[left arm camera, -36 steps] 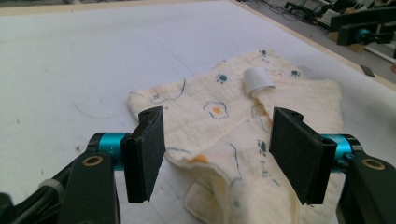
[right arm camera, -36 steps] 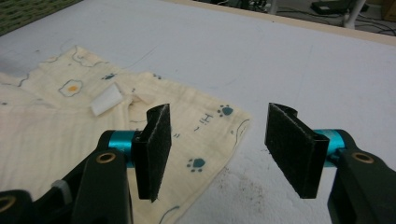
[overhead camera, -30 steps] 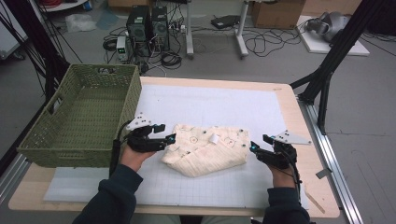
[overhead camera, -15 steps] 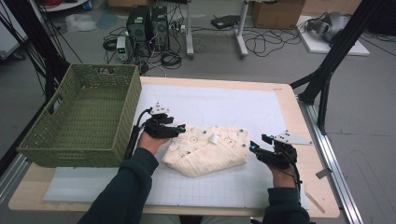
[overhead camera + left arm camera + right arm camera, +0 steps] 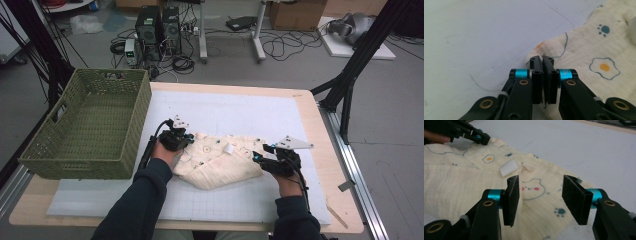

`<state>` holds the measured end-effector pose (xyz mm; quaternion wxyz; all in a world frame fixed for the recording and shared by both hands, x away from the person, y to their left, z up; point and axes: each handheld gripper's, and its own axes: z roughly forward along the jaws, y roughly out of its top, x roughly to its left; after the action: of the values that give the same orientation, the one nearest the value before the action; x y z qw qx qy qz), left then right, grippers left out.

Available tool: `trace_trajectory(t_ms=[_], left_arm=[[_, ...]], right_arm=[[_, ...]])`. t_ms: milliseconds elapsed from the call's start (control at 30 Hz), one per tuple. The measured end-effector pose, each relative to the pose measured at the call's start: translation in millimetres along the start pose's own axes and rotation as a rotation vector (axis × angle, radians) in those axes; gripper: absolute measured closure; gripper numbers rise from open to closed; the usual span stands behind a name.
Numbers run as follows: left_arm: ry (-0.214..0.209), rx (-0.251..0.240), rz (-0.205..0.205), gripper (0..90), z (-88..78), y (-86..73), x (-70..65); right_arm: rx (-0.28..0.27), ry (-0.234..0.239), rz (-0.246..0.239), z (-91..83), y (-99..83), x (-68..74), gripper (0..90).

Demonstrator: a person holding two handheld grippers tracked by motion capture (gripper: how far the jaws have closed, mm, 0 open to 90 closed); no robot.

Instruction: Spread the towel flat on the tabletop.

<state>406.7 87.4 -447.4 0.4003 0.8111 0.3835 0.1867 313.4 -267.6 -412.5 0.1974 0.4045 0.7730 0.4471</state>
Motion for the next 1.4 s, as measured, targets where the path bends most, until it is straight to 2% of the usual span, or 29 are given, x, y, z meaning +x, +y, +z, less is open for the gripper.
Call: trace_trajectory(t_ms=[67,167,267,367,433,633,700,767,867,900,1033,1233,1300,1400], left_arm=[[0.033,-0.033,-0.043,86.5,-3.0,0.6,6.5],[0.074,-0.080,-0.085,86.5,-8.2,1.5,14.7],[0.085,-0.081,-0.103,86.5,-11.1,0.1,21.3],[0.081,-0.090,-0.130,86.4,-11.8,-0.3,23.6],[0.082,-0.089,-0.128,86.4,-12.0,0.0,22.8],[0.071,-0.092,-0.143,86.4,-12.1,-0.6,23.8],[0.067,-0.092,-0.141,86.4,-12.7,-0.5,23.9],[0.066,-0.094,-0.139,86.4,-13.7,-0.4,24.7],[0.067,-0.096,-0.146,86.3,-14.6,-0.7,26.2],[0.068,-0.096,-0.144,86.2,-14.7,-0.8,26.3],[0.074,-0.099,-0.138,86.1,-14.9,-0.7,26.3],[0.085,-0.105,-0.159,86.1,-15.6,-1.2,28.9],[0.087,-0.105,-0.154,86.0,-15.6,-1.0,28.8],[0.099,-0.109,-0.162,86.0,-16.5,-0.6,29.2]], right_arm=[[0.014,0.017,-0.014,10.8,5.7,3.9,48.9],[0.041,0.039,-0.024,27.9,14.3,10.0,49.0],[0.073,0.062,-0.046,45.6,21.5,15.6,49.6],[0.099,0.088,-0.042,64.9,28.1,20.2,50.2],[0.114,0.101,-0.037,77.8,31.1,23.8,51.3],[0.184,0.099,-0.042,107.0,34.1,29.5,53.2],[0.200,0.105,-0.045,112.5,33.4,30.7,58.5],[0.212,0.137,-0.046,114.1,32.4,31.8,68.9],[0.202,0.180,-0.050,108.9,33.8,31.3,83.2],[0.204,0.188,-0.069,104.4,35.0,31.7,86.2],[0.181,0.206,-0.141,86.5,35.2,32.8,87.2],[0.114,0.212,-0.183,41.2,20.5,30.5,87.2],[0.109,0.200,-0.210,26.9,13.4,28.0,87.2],[0.104,0.198,-0.219,9.4,3.2,22.1,87.1]])
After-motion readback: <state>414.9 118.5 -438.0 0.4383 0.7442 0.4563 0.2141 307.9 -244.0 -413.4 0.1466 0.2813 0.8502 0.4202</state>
